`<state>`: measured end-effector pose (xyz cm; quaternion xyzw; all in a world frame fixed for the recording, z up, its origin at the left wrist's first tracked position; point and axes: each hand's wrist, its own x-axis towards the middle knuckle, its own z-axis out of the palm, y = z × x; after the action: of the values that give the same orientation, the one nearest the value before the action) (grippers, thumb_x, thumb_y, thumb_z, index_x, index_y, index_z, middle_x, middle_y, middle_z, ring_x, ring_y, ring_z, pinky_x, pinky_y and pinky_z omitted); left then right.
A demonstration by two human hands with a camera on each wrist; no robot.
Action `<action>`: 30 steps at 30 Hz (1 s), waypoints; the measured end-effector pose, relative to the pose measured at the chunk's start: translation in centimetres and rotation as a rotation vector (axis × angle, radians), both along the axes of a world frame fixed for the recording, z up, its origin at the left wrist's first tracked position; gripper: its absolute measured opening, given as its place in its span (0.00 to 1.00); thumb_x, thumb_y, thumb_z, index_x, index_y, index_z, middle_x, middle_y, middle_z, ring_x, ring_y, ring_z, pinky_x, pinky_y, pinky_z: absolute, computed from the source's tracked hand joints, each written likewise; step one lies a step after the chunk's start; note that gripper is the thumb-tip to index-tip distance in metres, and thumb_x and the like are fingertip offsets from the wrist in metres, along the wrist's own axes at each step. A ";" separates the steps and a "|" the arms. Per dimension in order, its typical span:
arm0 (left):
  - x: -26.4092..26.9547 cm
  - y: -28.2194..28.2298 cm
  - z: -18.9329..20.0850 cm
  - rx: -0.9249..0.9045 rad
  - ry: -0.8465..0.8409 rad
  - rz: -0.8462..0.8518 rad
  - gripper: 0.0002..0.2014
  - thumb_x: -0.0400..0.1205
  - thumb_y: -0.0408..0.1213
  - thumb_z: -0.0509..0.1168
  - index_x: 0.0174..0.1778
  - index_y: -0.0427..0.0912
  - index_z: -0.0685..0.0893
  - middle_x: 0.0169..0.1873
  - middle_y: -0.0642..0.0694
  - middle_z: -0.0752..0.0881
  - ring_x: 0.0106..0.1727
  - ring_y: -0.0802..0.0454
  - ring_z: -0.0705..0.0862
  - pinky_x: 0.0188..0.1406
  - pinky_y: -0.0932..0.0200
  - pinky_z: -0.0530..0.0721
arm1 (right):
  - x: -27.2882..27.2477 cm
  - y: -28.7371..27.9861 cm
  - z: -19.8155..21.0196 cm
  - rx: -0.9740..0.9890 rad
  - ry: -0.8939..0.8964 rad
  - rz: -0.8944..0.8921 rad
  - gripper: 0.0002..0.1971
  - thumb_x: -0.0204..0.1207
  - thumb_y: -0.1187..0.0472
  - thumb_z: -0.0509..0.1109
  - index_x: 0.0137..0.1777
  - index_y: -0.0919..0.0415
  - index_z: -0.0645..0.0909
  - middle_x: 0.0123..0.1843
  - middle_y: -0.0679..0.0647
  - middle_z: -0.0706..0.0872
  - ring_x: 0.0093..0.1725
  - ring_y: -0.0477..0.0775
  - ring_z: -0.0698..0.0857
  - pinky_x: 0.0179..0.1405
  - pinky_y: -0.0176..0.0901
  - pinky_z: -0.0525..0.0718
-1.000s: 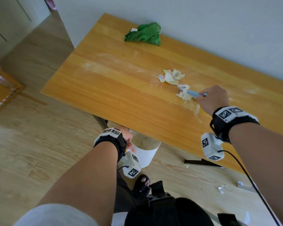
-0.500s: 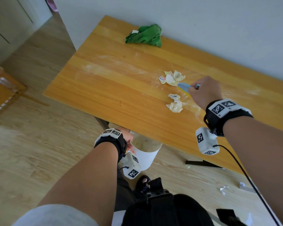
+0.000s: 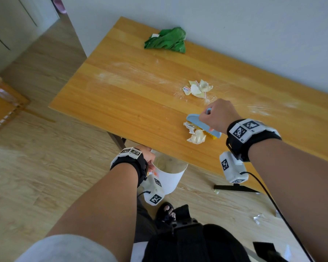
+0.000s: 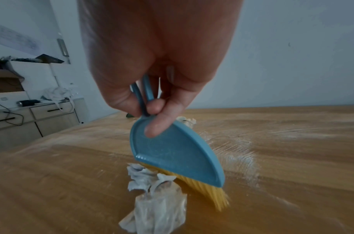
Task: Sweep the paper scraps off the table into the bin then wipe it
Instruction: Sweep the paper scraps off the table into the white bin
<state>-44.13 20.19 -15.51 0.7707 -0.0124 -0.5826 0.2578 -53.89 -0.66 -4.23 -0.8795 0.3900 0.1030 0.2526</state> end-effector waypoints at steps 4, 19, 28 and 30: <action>-0.6 0.0 0.2 -0.025 -0.015 -0.006 0.19 0.85 0.26 0.58 0.73 0.31 0.74 0.63 0.30 0.85 0.53 0.36 0.90 0.42 0.57 0.87 | -0.1 1.4 0.1 0.013 -0.034 0.052 0.17 0.72 0.65 0.60 0.23 0.58 0.62 0.32 0.69 0.82 0.37 0.71 0.90 0.15 0.32 0.55; 0.3 -0.2 -2.9 -0.003 0.023 -0.098 0.44 0.68 0.30 0.61 0.85 0.46 0.58 0.65 0.37 0.86 0.57 0.38 0.89 0.61 0.43 0.87 | -0.4 1.8 1.4 -0.049 -0.156 -0.032 0.15 0.74 0.65 0.61 0.38 0.79 0.81 0.34 0.79 0.77 0.30 0.79 0.79 0.32 0.42 0.67; -0.4 0.0 -0.1 -0.042 0.067 -0.050 0.41 0.74 0.23 0.57 0.86 0.44 0.54 0.63 0.28 0.85 0.46 0.33 0.92 0.62 0.35 0.85 | -0.4 3.7 0.8 0.084 -0.064 0.075 0.17 0.77 0.63 0.62 0.50 0.79 0.83 0.34 0.72 0.83 0.29 0.58 0.91 0.22 0.36 0.69; -0.2 0.1 -0.8 -0.047 0.058 -0.056 0.42 0.73 0.23 0.58 0.86 0.44 0.54 0.62 0.30 0.85 0.45 0.33 0.92 0.61 0.34 0.85 | -0.2 4.2 0.8 0.130 -0.069 0.081 0.17 0.77 0.63 0.62 0.51 0.80 0.82 0.33 0.74 0.79 0.20 0.47 0.87 0.22 0.36 0.67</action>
<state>-44.36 20.29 -16.36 0.7467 -0.0399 -0.6111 0.2597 -54.11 3.54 -3.43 -0.8793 0.3376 0.1078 0.3182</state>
